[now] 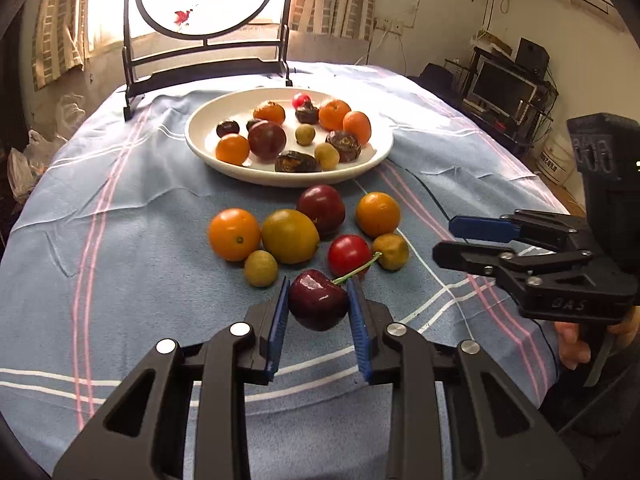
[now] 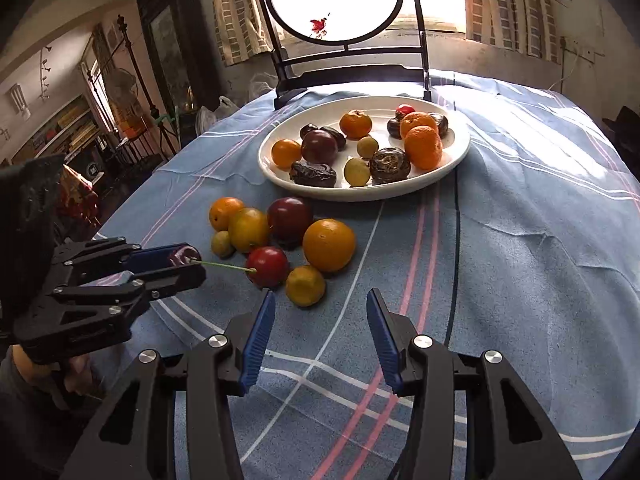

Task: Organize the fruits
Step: 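Grasp a dark red cherry with the left tool while the right tool grasps a yellow citrus, then carry the cherry and citrus onto the plate and open both tools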

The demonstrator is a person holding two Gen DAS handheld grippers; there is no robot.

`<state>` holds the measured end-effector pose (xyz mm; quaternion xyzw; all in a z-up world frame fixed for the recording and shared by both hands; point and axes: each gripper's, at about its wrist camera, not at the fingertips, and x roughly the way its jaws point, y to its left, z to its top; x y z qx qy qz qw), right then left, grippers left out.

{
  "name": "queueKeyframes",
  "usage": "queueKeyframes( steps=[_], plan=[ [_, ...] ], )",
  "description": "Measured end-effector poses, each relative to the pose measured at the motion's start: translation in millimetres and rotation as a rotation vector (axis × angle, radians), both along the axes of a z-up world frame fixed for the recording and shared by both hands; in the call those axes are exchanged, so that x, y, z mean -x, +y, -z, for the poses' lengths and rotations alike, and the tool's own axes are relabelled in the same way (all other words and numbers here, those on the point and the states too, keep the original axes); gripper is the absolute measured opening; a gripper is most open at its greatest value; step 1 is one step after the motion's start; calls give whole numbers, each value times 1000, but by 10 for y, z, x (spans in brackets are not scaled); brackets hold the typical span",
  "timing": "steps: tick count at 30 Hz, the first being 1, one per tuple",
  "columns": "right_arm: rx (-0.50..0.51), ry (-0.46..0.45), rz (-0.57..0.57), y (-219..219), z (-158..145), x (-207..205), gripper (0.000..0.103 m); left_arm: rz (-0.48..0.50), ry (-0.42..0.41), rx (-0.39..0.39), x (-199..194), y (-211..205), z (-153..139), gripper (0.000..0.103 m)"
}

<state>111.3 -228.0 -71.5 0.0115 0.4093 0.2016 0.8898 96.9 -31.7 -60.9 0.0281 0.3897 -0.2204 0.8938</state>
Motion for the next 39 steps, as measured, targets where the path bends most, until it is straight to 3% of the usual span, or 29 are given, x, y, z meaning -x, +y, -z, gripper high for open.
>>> queueKeyframes(
  steps=[6,9,11,18,23,31,39],
  plan=[
    [76,41,-24,293,140,-177,47,-36,-3,44,77,219,-77,28],
    [51,76,-20,304,177,-245,40,-37,7,48,81,238,-42,28],
    [38,87,-18,291,189,-259,25,-34,12,49,76,233,-16,28],
    [-30,44,-11,125,78,-101,25,-38,8,76,87,260,-19,28],
    [-94,-7,20,-132,-180,1,25,-34,-15,93,35,277,-147,28],
    [-148,-62,79,-387,-631,-517,25,-18,-22,115,-618,113,-430,28],
    [-168,-11,123,-241,-436,-1402,26,-74,59,100,-1478,-125,-241,29]
  ],
)
